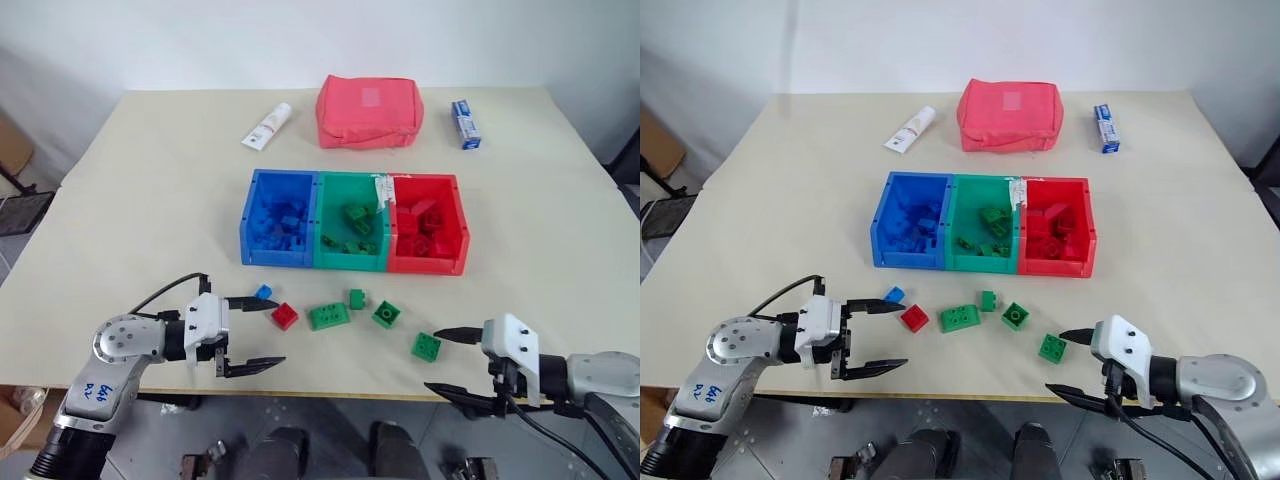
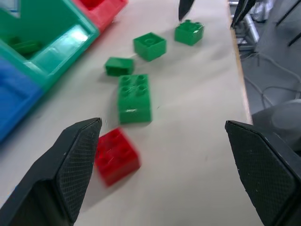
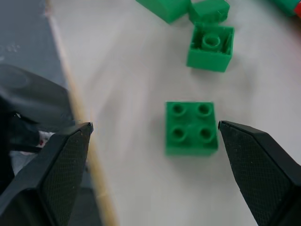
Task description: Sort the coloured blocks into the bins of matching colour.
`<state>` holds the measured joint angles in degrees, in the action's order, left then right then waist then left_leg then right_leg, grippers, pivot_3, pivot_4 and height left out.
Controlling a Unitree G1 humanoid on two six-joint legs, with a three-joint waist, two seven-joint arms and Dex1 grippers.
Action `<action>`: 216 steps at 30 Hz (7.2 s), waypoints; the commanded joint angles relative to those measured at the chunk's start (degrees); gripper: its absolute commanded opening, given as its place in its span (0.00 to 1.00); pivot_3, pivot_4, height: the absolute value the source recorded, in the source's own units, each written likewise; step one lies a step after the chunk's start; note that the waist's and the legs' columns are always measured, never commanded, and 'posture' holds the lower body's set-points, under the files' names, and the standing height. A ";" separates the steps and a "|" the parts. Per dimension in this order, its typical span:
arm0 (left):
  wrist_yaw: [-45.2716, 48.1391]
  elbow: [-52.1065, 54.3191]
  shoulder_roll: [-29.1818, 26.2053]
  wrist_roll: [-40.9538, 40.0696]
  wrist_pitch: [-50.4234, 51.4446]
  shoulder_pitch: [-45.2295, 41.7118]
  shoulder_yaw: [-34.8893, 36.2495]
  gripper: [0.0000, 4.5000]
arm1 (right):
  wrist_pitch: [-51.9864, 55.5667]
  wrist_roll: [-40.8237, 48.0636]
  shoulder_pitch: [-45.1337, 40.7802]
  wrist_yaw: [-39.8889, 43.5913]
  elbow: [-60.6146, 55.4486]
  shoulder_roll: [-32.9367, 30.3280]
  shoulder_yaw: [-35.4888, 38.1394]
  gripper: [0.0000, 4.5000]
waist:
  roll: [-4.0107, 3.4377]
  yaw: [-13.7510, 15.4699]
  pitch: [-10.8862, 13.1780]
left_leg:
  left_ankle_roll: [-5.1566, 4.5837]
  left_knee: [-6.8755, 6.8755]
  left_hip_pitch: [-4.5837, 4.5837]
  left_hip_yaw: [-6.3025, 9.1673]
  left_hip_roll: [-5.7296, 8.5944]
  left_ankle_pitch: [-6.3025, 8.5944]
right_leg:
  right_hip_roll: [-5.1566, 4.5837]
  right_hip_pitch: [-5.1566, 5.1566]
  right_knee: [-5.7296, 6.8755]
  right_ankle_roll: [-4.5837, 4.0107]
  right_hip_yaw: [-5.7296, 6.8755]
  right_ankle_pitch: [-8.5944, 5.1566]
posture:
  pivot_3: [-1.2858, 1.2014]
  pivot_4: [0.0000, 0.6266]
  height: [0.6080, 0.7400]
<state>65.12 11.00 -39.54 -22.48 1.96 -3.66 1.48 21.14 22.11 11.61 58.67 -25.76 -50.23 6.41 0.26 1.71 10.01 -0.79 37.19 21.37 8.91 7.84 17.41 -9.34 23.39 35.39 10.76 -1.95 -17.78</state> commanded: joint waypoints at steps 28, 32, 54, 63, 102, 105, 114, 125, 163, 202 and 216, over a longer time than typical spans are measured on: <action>-7.85 -2.93 0.35 -3.06 1.28 2.34 11.93 1.00 | 13.26 -0.96 -57.20 -15.49 29.88 24.13 -13.92 0.49 | 0.22 -2.38 -0.02 | 0.46 -0.12 0.02 -0.21 -0.88 0.30 | 0.84 0.35 0.17 -0.80 0.09 0.19 | 0.52 0.24 1.00; -7.98 -3.32 0.07 -2.97 1.27 1.70 12.17 1.00 | 9.01 -2.18 -56.52 -13.39 29.39 23.13 -12.91 0.77 | 0.21 -1.72 -0.01 | 0.45 -0.06 0.09 -0.11 -0.84 0.30 | 0.84 0.34 0.16 -0.82 0.15 0.20 | 0.52 0.24 1.00; 4.18 -14.00 1.14 2.73 -8.53 -11.22 -0.46 1.00 | -1.64 1.00 -8.42 4.11 5.72 -1.10 5.08 1.00 | 0.20 -1.94 -0.01 | 0.43 0.00 -0.25 -0.95 -1.29 0.40 | 0.97 0.25 -0.10 -0.64 0.10 0.31 | 0.52 0.24 1.00; 3.18 -11.58 1.30 2.43 -7.05 -8.98 -0.42 1.00 | 20.25 -3.27 -25.45 -11.18 0.29 7.14 -12.77 1.00 | 0.21 -1.56 -0.01 | 0.51 0.02 -0.15 -0.92 -1.42 0.48 | 1.08 0.33 -0.20 -0.79 0.11 0.38 | 0.52 0.24 1.00; -4.92 -6.66 0.20 0.81 -4.82 -0.94 8.14 1.00 | 2.39 4.23 -25.68 5.79 6.55 5.72 -0.92 1.00 | 0.19 -0.44 0.01 | 0.51 -0.03 0.23 -1.00 -1.68 0.75 | 1.37 0.84 -0.12 -1.18 0.25 0.54 | 0.52 0.24 1.00; -0.95 -8.18 0.35 0.20 -7.50 -2.12 6.39 1.00 | 0.08 5.55 -16.65 6.22 6.50 4.14 4.76 1.00 | 0.19 -1.08 0.03 | 0.39 0.14 0.15 -1.62 -1.71 0.85 | 1.32 0.87 -0.15 -1.11 0.04 0.58 | 0.52 0.24 1.00; 1.83 -13.40 0.61 1.38 -10.25 -6.08 3.52 1.00 | -6.25 1.04 -16.92 5.97 10.34 5.31 0.15 1.00 | 0.19 -1.96 0.03 | 0.56 0.18 -0.51 -1.96 -2.25 0.94 | 1.68 0.33 -0.38 -0.99 0.09 0.70 | 0.52 0.24 1.00; 0.58 -9.93 -0.98 0.36 -8.47 -2.74 5.52 1.00 | 1.83 -7.43 -38.16 1.02 21.32 20.04 -22.75 1.00 | 0.19 -1.91 0.03 | 0.69 0.23 -0.14 -1.92 -2.42 1.04 | 1.85 0.76 -0.32 -1.39 0.14 0.80 | 0.52 0.24 1.00; -9.15 -4.96 2.36 -4.12 -0.68 0.74 11.59 1.00 | 0.61 -5.25 -59.84 -7.18 36.44 27.14 -9.46 0.99 | 0.19 -3.26 0.03 | 0.71 0.21 -0.02 -2.13 -2.46 1.07 | 1.85 1.17 0.25 -1.60 0.21 0.79 | 0.52 0.24 1.00; -29.06 17.57 2.45 9.06 52.56 -17.99 -21.41 0.52 | -17.14 9.38 -13.12 13.64 7.70 6.47 4.92 1.00 | 0.21 -0.16 0.06 | 0.63 0.58 -0.13 -2.49 -2.53 1.20 | 1.90 1.06 0.21 -1.54 0.00 0.82 | 0.52 0.24 1.00; -41.73 -1.52 22.59 12.98 35.28 -34.87 -11.54 0.32 | -9.41 17.03 -10.38 -10.10 -0.66 14.18 15.38 1.00 | 0.35 0.62 0.11 | 0.63 0.90 -0.07 -2.42 -2.47 1.20 | 1.89 0.94 0.21 -1.44 0.08 0.88 | 0.52 0.24 1.00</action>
<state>27.02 12.90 -18.45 -12.54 41.00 -37.25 -9.65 10.49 37.81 1.19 51.65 -24.83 -36.26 19.49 0.61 2.33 10.12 -0.16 38.08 21.30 6.46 5.39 18.61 -7.45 24.32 35.59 9.33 -1.87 -16.89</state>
